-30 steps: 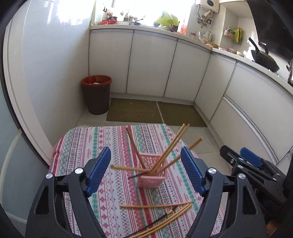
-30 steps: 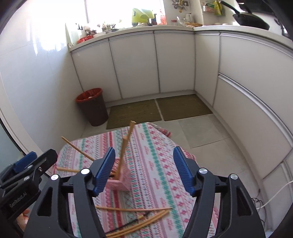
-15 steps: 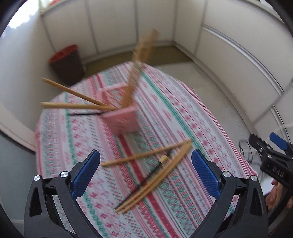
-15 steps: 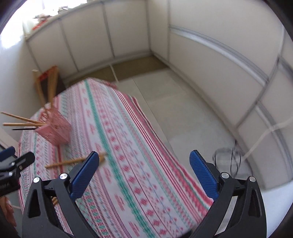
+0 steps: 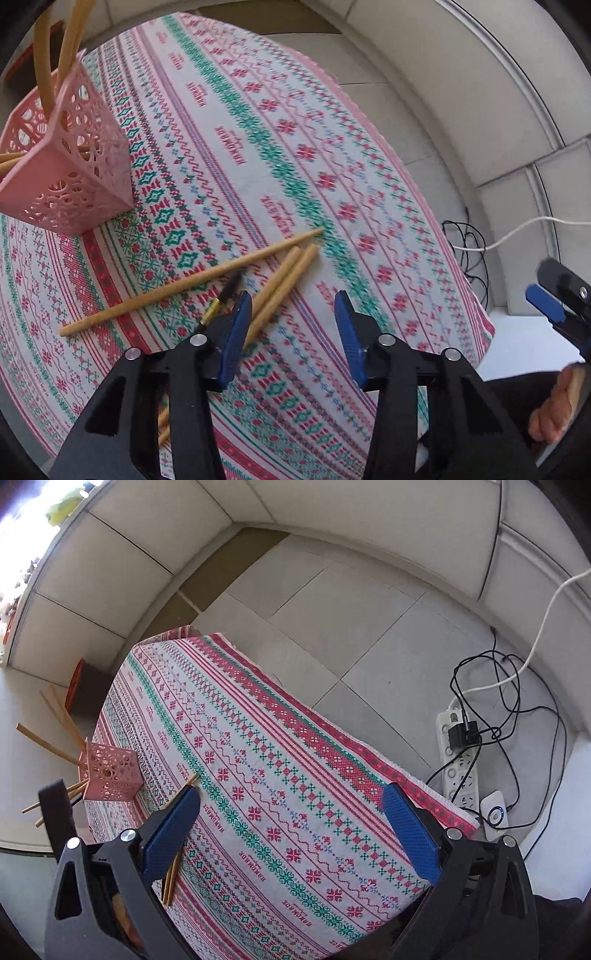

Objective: Organize utensils
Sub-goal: 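Move both open tools back toward the remaining chopsticks, then grasp a wooden chopstick with the left tool while the right tool grasps another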

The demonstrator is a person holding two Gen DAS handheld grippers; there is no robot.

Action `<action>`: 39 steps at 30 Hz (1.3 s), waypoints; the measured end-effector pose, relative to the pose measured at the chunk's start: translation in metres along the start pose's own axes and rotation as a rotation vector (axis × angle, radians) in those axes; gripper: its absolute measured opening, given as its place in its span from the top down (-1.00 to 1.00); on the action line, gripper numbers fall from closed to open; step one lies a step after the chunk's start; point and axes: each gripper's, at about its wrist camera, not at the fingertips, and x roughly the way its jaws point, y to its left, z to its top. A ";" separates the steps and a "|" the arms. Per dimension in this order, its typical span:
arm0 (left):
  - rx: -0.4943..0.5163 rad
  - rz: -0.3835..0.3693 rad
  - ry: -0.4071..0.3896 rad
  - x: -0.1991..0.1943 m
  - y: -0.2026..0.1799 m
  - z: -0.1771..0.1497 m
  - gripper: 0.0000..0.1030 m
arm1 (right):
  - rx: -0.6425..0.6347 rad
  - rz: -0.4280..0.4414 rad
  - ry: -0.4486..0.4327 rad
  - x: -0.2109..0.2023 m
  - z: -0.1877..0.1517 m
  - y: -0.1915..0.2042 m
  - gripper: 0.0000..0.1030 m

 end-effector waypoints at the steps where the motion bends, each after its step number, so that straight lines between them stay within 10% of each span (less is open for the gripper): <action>1: -0.003 0.002 0.002 0.002 0.002 0.002 0.35 | 0.002 -0.001 0.004 0.001 0.001 -0.001 -0.87; 5: 0.011 0.019 0.008 0.008 0.003 0.006 0.66 | 0.011 0.011 0.028 0.005 0.003 -0.004 -0.87; 21: 0.098 0.100 0.026 0.033 -0.021 0.001 0.68 | -0.006 -0.022 0.070 0.019 0.000 -0.001 -0.87; 31: 0.104 0.158 -0.109 0.032 -0.042 -0.021 0.88 | -0.079 -0.092 0.126 0.044 -0.015 0.021 -0.87; 39: 0.045 0.104 -0.356 -0.077 -0.026 -0.061 0.88 | -0.162 -0.111 0.136 0.067 -0.037 0.068 -0.86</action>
